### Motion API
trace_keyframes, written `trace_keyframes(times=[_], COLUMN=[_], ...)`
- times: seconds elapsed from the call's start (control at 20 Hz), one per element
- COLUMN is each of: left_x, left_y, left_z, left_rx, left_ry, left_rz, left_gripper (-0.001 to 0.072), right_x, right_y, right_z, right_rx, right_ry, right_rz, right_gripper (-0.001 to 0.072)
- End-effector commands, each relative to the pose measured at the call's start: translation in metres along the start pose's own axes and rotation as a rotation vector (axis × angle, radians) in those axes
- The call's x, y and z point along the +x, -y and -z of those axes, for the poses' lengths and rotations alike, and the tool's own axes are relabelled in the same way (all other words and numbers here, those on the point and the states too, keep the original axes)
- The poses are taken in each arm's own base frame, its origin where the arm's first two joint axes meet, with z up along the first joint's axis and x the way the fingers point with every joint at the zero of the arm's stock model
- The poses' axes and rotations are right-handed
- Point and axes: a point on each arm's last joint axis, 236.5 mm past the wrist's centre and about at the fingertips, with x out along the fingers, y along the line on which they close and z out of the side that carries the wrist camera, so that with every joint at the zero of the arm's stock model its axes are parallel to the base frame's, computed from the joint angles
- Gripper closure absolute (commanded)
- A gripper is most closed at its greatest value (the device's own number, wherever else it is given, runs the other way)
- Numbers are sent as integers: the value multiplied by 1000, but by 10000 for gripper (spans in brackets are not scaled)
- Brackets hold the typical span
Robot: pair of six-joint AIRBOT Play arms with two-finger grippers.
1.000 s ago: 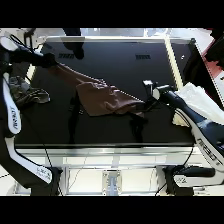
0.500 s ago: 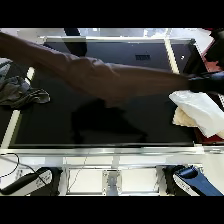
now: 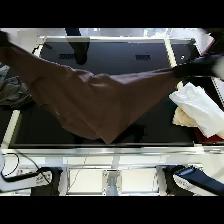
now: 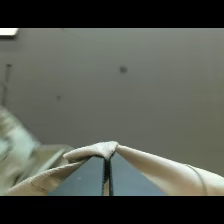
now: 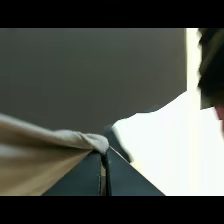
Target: Fold the shirts.
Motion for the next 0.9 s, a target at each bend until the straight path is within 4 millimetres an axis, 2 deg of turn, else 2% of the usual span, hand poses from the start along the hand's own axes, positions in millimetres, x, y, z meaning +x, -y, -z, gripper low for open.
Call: trace_keyframes(times=[0.0,0.1,0.15,0.2,0.25,0.3,0.35,0.4,0.5,0.65,0.7,0.75,0.85], left_x=[104,144,166,187,207,222,231,234,223,171,154,143,130], left_y=[32,59,70,82,92,100,104,105,102,76,60,41,5], left_z=[-40,-62,-61,-53,-41,-30,-24,-21,-29,-40,-32,-16,45], left_rx=[-14,-60,-69,-60,-52,-44,-41,-40,-43,-62,-97,-167,-336], left_ry=[150,270,284,271,245,217,201,195,212,191,143,70,-140], left_rz=[-22,5,20,35,47,55,60,60,58,27,6,-19,-86], left_gripper=[698,698,697,695,675,498,245,71,52,56,75,91,93], right_x=[122,175,197,215,227,233,235,234,223,199,193,187,179], right_y=[-58,-86,-95,-103,-109,-112,-110,-102,-80,-34,-23,-14,-18], right_z=[33,39,40,38,32,25,16,7,-11,-16,-14,-10,-5], right_rx=[-85,-85,-62,-52,-55,-55,-54,-56,-67,-7,-10,-5,32], right_ry=[-254,-273,-267,-248,-215,-179,-143,-117,-87,-151,-179,-207,-234], right_rz=[-72,-108,-112,-117,-125,-130,-123,-91,-33,24,32,30,-32], right_gripper=[703,701,697,661,439,209,161,160,160,160,161,161,161])
